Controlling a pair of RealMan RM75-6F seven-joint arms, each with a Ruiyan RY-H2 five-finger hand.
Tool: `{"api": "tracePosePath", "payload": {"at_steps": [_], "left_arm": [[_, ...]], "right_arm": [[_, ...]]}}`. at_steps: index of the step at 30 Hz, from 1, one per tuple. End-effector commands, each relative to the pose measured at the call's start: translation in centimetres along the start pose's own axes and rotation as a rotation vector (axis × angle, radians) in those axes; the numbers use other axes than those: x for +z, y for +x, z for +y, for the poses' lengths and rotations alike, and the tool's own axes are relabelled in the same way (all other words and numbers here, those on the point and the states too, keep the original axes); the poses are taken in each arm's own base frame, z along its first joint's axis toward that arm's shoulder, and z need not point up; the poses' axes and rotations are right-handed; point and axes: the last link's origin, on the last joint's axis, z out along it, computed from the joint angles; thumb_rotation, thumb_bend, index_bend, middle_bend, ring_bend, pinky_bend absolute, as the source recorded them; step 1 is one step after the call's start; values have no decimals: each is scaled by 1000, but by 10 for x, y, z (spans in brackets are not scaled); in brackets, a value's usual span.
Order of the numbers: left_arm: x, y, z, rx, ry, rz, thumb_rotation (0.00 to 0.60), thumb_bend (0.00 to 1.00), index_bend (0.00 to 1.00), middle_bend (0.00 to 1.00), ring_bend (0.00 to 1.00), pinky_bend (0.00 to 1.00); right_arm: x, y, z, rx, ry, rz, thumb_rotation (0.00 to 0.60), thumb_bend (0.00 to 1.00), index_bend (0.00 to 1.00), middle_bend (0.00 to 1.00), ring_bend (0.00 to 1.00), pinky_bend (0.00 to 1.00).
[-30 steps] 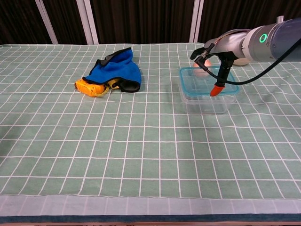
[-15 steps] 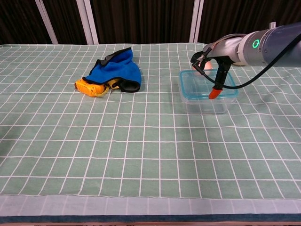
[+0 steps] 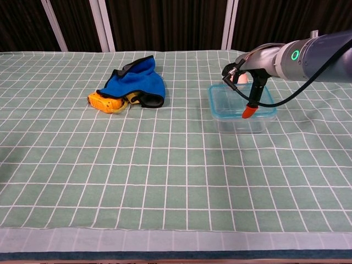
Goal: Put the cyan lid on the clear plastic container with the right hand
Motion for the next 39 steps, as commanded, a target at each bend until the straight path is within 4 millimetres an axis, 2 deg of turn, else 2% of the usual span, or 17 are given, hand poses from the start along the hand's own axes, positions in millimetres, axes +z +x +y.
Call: {"api": "tracePosePath", "payload": {"at_steps": [1,39], "left_arm": [[0,0,0,0,0,0,600,519,148,0,0,0],[0,0,-1,-1,2,0,600,519,148,0,0,0]], "right_arm": [[0,0,0,1,-2,1,600,239,43,380,57,0],[1,-3,-6,7,2,1,600,239,47,381,57,0]]}}
